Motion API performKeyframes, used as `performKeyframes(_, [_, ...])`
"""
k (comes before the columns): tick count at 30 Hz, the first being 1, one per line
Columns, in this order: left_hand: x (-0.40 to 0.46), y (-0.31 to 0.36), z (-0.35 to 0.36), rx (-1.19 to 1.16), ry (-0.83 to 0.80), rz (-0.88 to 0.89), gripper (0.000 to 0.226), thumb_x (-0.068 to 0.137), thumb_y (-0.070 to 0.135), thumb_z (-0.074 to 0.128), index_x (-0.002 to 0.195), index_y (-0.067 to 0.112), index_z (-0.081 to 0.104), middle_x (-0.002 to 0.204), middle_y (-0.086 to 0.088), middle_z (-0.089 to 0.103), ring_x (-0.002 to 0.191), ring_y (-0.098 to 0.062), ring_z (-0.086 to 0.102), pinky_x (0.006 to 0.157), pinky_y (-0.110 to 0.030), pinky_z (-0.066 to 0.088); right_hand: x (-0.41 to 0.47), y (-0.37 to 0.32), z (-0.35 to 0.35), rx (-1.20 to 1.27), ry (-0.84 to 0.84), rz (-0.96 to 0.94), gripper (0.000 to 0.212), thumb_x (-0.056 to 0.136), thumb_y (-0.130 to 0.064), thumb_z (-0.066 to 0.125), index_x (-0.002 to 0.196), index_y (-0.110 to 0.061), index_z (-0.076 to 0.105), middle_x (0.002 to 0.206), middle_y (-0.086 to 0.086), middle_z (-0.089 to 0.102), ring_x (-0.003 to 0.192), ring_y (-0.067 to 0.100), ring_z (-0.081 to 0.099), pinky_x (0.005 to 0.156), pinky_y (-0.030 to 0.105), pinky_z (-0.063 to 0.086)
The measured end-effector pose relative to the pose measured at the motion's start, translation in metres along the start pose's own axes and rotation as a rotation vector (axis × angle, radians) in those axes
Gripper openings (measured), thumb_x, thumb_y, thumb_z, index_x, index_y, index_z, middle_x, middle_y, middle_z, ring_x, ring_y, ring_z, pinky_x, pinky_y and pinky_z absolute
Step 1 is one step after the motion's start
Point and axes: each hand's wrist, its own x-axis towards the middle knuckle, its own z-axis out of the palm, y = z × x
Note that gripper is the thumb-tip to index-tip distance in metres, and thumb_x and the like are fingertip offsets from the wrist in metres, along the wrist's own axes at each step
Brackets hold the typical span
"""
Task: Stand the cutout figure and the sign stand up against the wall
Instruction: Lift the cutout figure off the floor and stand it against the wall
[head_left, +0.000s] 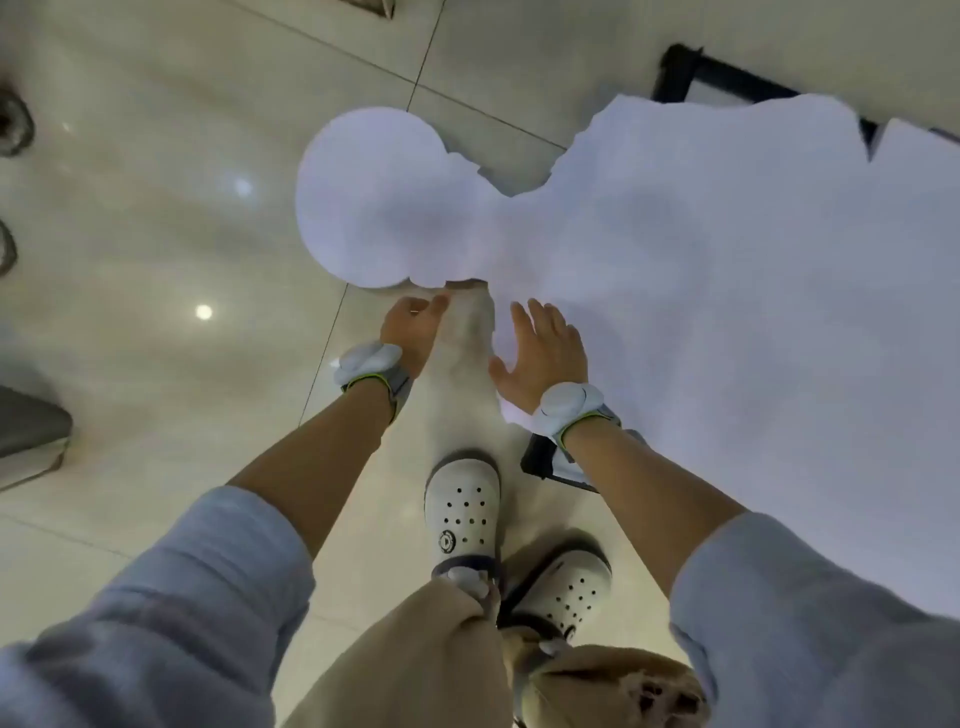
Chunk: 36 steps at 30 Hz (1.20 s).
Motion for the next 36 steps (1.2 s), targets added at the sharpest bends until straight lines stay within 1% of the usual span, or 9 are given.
performKeyframes(2, [0.019,-0.009,0.002,-0.157,-0.034,-0.095,0.045,0.090,0.040,0.058,0.119,0.006,0.053,0.112,-0.009,0.060,0.097,-0.025,0.057,0.083,-0.036,0.042,0.019,0.001,0.017,-0.011,0.019,-0.003,0.073,0.087,-0.042,0.049,0.147,-0.014,0.018,0.158,0.012,0.015,0.146,0.031,0.011,0.118,0.049,0.018])
performKeyframes(4, [0.030,-0.016,0.002,-0.256,-0.070,-0.155,0.042,0.092,0.039,0.055,0.122,0.009,0.052,0.114,-0.006,0.058,0.100,-0.022,0.056,0.086,-0.038,0.042,0.028,0.002,0.027,-0.023,0.034,0.009,0.075,0.085,-0.041,0.052,0.146,-0.014,0.019,0.158,0.015,0.013,0.145,0.033,0.011,0.117,0.051,0.018])
performKeyframes(9, [0.067,-0.032,0.005,-0.528,-0.108,-0.129,0.034,0.092,0.037,0.055,0.118,0.015,0.056,0.112,-0.002,0.058,0.099,-0.016,0.059,0.086,-0.037,0.046,0.054,0.003,0.059,-0.062,0.146,0.013,0.083,0.076,-0.040,0.061,0.144,-0.013,0.024,0.156,0.021,0.014,0.141,0.042,0.015,0.113,0.056,0.019])
performKeyframes(12, [0.080,-0.035,0.010,-0.690,-0.130,-0.113,0.019,0.093,0.032,0.054,0.104,0.016,0.054,0.095,-0.004,0.059,0.092,-0.018,0.058,0.080,-0.034,0.048,0.056,0.004,0.073,-0.086,0.202,0.018,0.091,0.069,-0.038,0.069,0.144,-0.011,0.026,0.154,0.023,0.020,0.139,0.045,0.022,0.111,0.059,0.022])
performKeyframes(16, [0.078,-0.031,0.015,-0.819,-0.163,-0.134,0.017,0.095,0.029,0.052,0.097,0.012,0.051,0.065,0.002,0.056,0.068,-0.011,0.063,0.087,-0.033,0.049,0.058,0.008,0.079,-0.161,0.281,0.020,0.093,0.057,-0.026,0.076,0.140,-0.011,0.035,0.147,0.023,0.037,0.131,0.044,0.039,0.104,0.058,0.036])
performKeyframes(19, [0.072,-0.029,0.014,-0.851,-0.167,-0.138,0.015,0.095,0.026,0.052,0.098,0.011,0.051,0.053,0.005,0.057,0.059,-0.009,0.062,0.091,-0.033,0.049,0.059,0.003,0.078,-0.124,0.295,0.035,0.092,0.055,-0.015,0.075,0.139,-0.010,0.038,0.146,0.024,0.039,0.129,0.045,0.041,0.104,0.059,0.036])
performKeyframes(23, [0.051,-0.017,0.007,-0.863,-0.176,-0.101,0.013,0.094,0.023,0.053,0.103,0.015,0.054,0.075,0.001,0.058,0.072,-0.012,0.059,0.083,-0.029,0.052,0.048,-0.002,0.066,-0.091,0.251,0.033,0.092,0.063,-0.012,0.071,0.145,-0.013,0.028,0.152,0.023,0.026,0.137,0.045,0.028,0.110,0.059,0.025])
performKeyframes(27, [0.018,-0.002,-0.006,-0.866,-0.190,-0.074,0.024,0.094,0.025,0.052,0.115,0.015,0.051,0.098,0.000,0.063,0.091,-0.013,0.061,0.087,-0.030,0.050,0.023,-0.011,0.037,-0.064,0.250,0.018,0.091,0.067,-0.011,0.067,0.146,-0.015,0.022,0.154,0.022,0.019,0.139,0.043,0.021,0.113,0.058,0.020])
performKeyframes(36, [-0.103,0.061,-0.037,-0.850,-0.212,-0.019,0.009,0.096,0.020,0.046,0.097,0.023,0.055,0.097,0.000,0.059,0.096,-0.015,0.059,0.094,-0.033,0.044,-0.059,-0.031,-0.053,-0.064,0.214,0.033,0.094,0.070,-0.014,0.065,0.148,-0.018,0.013,0.156,0.019,0.010,0.141,0.040,0.014,0.114,0.051,0.017])
